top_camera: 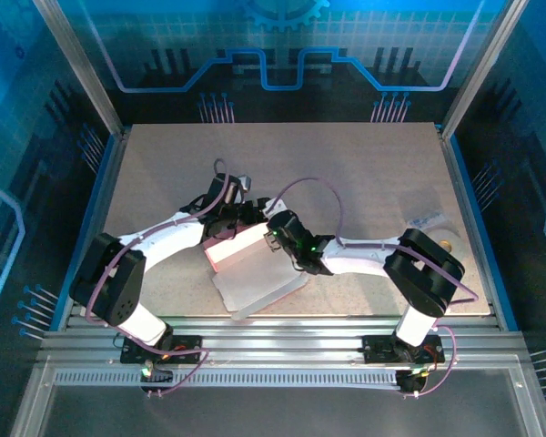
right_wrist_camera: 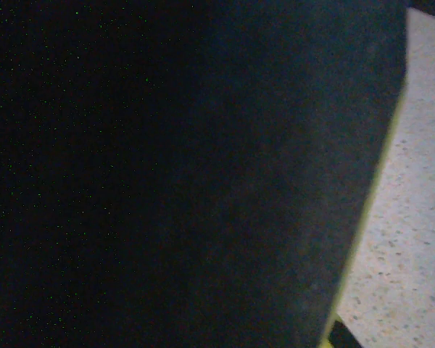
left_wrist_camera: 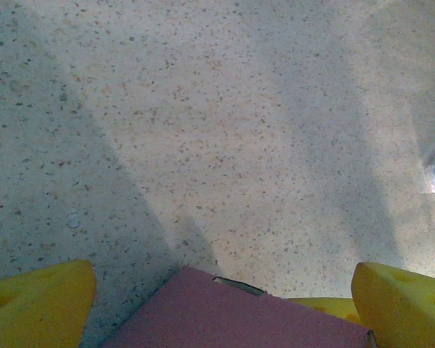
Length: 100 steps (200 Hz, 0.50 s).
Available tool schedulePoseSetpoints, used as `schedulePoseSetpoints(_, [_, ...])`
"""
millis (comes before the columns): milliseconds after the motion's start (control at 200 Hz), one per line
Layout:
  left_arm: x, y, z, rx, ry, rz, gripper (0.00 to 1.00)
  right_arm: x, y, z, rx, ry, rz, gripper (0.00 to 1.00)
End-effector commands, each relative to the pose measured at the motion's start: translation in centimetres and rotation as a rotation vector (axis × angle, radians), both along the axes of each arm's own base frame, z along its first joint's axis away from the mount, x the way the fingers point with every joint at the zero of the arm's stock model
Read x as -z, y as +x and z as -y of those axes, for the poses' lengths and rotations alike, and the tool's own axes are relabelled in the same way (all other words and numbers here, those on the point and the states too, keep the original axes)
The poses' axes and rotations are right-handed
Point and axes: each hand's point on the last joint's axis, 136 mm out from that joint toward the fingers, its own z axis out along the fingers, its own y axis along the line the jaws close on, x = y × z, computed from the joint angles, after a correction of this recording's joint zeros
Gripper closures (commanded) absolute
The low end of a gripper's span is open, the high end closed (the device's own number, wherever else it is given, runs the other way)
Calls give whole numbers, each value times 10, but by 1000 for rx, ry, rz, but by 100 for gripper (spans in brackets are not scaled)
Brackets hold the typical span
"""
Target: Fold the paper box
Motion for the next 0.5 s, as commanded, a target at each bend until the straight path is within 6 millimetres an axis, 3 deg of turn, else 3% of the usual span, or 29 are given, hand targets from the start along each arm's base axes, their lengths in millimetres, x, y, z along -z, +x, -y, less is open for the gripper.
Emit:
schedulePoseSetpoints(0, [33,-39,11,119,64,-152,8,-10,9,-10,-72,10,-9,85])
schedulePoseSetpoints(495, [41,-36,10,110,81,-179,8,0,7,0,-36,133,-122,76])
